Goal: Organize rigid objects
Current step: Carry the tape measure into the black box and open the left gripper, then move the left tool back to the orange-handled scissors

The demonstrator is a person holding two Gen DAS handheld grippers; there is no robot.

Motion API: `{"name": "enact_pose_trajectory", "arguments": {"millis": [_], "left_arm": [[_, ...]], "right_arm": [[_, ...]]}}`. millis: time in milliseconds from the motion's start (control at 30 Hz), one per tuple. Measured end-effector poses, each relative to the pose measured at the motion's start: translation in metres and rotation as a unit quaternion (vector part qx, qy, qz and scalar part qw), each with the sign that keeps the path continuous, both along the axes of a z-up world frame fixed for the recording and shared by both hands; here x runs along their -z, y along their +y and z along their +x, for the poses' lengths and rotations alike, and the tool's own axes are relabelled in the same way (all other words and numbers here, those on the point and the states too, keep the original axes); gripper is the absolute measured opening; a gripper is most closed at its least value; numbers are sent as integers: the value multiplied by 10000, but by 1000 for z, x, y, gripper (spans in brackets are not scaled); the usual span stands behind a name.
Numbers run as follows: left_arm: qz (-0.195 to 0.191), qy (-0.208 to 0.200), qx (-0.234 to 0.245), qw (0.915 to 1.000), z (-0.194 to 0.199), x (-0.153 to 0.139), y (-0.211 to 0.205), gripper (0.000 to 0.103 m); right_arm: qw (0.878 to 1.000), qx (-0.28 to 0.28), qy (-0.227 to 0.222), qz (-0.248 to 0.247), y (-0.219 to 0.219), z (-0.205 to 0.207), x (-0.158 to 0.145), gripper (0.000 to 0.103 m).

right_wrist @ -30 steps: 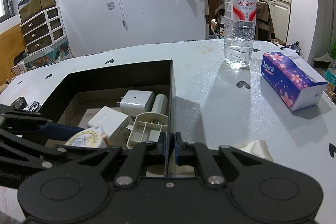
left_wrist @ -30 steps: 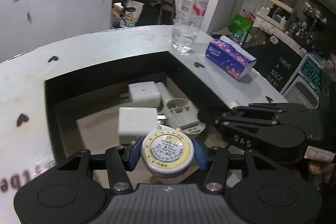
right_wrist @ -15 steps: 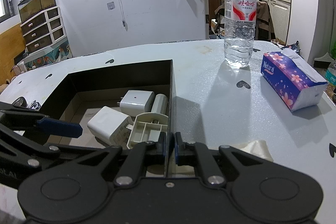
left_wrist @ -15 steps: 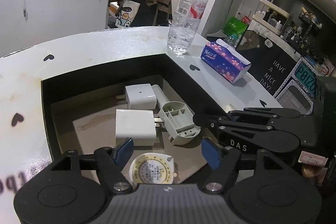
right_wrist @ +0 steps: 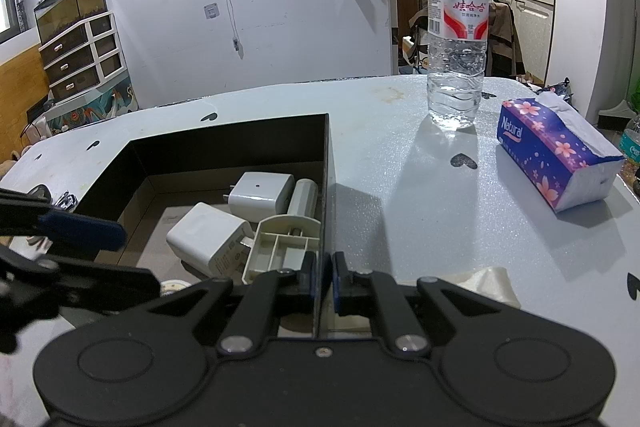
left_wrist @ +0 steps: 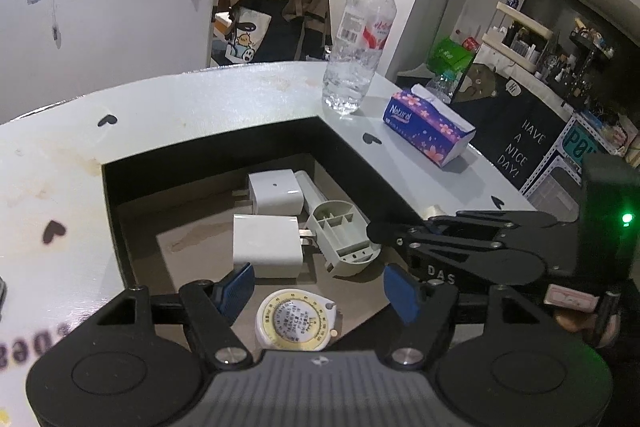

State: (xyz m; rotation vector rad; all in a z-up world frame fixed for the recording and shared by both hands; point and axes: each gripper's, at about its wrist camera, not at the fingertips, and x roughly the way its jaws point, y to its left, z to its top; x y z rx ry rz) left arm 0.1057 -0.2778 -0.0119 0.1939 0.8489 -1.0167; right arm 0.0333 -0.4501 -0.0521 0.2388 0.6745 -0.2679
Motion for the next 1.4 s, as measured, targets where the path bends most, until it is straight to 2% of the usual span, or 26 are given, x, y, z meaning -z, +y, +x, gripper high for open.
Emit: {"name": "enact_pose_trajectory", "arguments": {"millis": [133,200,400,633,833,967,1100,1400], "left_arm": [[-58,-75,-86,9999,-4,-9,8,77],[-98,-119,-123,9998,-6,-14,13,86],[-193,-263,-298,9990,-11,-26,32,102],[-195,-433,-642,9968,-9,-33,56,103],[-168,-598,-1124,9917,-1,-34,83,103],[-233,-571,-1525,9864,9,-30,104,103],[-174,-735,-1972,9774,18,-27,127,103],[-34,-881,-3062,9479,45,-15,182,103]], "right_arm": [[10000,-1,0,1,0,0,0,8],[10000,0,0,-1,0,0,0,8],[10000,0,1,-1,0,0,0,8],[10000,-1,1,-1,0,0,0,8],[10000,-1,1,-2,0,0,0,8],[10000,-1,1,-1,0,0,0,8],[10000,-1,2,-3,0,0,0,8],[10000,-2,2,-2,0,0,0,8]]}}
